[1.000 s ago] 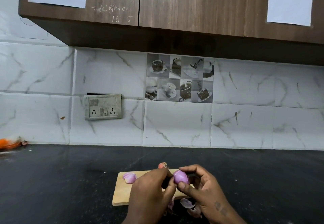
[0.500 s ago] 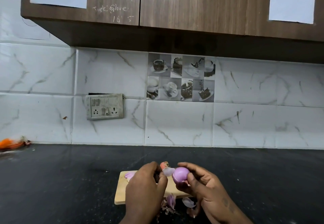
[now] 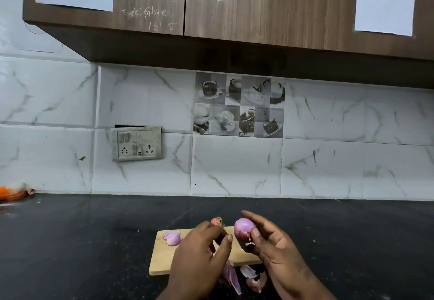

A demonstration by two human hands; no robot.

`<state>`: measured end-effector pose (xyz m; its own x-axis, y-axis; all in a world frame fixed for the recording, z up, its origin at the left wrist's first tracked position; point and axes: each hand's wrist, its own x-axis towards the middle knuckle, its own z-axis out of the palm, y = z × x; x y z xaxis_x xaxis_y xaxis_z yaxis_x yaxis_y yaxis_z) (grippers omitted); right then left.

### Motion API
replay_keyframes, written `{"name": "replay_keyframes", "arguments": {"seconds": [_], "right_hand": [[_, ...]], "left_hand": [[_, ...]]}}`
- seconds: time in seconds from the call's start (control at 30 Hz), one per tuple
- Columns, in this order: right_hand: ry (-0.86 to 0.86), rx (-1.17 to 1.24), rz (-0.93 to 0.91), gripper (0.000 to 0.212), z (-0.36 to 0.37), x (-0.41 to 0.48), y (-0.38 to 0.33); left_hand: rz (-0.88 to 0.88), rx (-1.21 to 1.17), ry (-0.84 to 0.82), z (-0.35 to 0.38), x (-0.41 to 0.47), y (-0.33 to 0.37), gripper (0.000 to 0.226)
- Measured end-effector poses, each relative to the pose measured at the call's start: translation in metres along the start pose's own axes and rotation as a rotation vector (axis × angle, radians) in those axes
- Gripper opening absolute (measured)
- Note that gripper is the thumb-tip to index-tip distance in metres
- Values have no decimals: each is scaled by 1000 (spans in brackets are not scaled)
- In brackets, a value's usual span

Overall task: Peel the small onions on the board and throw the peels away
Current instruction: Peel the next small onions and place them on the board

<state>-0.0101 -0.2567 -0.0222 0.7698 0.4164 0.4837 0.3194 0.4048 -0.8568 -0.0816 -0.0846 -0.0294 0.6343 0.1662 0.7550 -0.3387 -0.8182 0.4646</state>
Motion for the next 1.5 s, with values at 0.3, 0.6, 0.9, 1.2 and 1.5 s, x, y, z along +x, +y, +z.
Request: {"name": "replay_keyframes", "arguments": {"seconds": [0.3,0.6,0.9,1.2,1.5], "right_hand": [[-43,-186,-40,34,3,-5,-1],[0,-225,-98,41,2,-4,-2],[17,-200,-107,41,3,-4,-3],[41,-200,-129,41,1,-4,-5],[42,-278,-120,42,4,-6,-4]], "left_hand": [[13,-127,30,-4,-3,8,19],[65,-92,39,-2,-4,7,17],[120,-27,46,-1,-4,5,24],[132,6,60,-1,-4,1,24],[143,-41,122,-6,-2,2,16]]}}
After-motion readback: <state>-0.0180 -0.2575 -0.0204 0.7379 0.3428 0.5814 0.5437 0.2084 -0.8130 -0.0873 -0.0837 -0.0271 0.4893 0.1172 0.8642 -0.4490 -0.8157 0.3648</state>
